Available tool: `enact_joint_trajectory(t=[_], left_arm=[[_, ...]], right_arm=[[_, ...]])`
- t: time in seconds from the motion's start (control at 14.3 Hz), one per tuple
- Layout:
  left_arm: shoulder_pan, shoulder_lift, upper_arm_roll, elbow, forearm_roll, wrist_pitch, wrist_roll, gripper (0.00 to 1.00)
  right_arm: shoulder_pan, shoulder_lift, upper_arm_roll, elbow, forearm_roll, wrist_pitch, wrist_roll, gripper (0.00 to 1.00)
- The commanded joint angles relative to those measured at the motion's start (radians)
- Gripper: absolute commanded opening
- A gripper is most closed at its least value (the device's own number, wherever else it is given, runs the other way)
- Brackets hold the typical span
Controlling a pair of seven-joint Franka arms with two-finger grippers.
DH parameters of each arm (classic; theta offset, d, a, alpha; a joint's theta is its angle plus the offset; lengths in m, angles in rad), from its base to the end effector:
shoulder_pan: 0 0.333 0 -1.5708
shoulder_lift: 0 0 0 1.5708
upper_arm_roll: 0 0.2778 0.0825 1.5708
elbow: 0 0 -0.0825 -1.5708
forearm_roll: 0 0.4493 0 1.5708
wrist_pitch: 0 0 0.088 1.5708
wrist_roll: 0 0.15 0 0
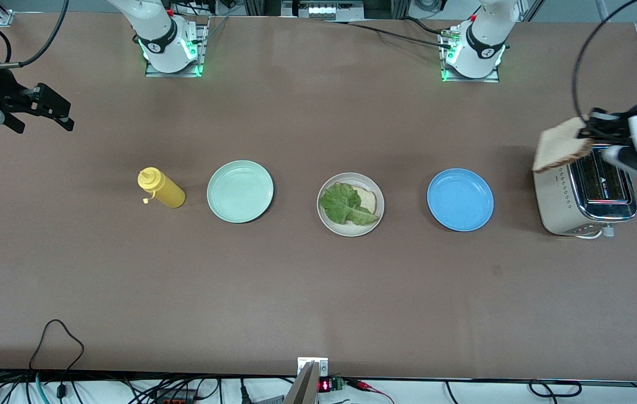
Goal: Make sandwich in beige plate with both arms
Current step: 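Lift the bread and carry it over the beige plate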
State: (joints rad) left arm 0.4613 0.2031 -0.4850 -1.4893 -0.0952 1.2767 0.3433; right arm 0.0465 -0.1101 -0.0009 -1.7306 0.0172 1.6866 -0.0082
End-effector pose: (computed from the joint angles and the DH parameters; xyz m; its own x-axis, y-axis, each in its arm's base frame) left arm 0.6100 -0.0135 0.4588 0.8672 -0.4034 -0.2920 -0.3159 -0.8989 0.3038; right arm 0.6013 0.0298 0.5344 0.9965 0.0517 0.0662 0.0529 -0.9985 -0.0167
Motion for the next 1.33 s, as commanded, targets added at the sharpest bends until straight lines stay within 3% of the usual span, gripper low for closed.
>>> enact_joint_trajectory(t=[0.0,0.21,0.42,0.56,0.77,0.98,1.26], left_arm=[[-0.048,0.085,-0.027,0.018,-0.180,-0.005,-0.148,0.00],[-0.133,0.209,-0.027,0.015,-0.406,0.042,-0.191,0.00],[-0.228,0.284,-0.029,0.001,-0.519,0.221,-0.175,0.00],[-0.283,0.315,-0.029,-0.057,-0.595,0.399,-0.143,0.00],[-0.306,0.383,-0.029,-0.127,-0.673,0.587,0.067,0.00],[-0.314,0.470,-0.029,-0.128,-0.687,0.618,0.199,0.00],[-0.308,0.535,-0.027,-0.219,-0.908,0.688,0.460,0.00]], right_arm=[[0.000,0.012,-0.007,0.019,-0.005,-0.018,-0.022,1.00],[0.000,0.026,-0.007,0.022,-0.005,-0.010,-0.013,1.00],[-0.028,0.035,-0.007,0.055,-0.003,-0.007,-0.015,1.00],[-0.043,0.035,-0.007,0.069,-0.005,-0.016,-0.016,1.00],[-0.043,0.038,-0.007,0.069,-0.005,-0.018,-0.013,1.00],[-0.045,0.040,-0.007,0.068,-0.005,-0.016,-0.012,1.00],[-0.043,0.040,-0.005,0.071,-0.005,-0.010,-0.013,1.00]])
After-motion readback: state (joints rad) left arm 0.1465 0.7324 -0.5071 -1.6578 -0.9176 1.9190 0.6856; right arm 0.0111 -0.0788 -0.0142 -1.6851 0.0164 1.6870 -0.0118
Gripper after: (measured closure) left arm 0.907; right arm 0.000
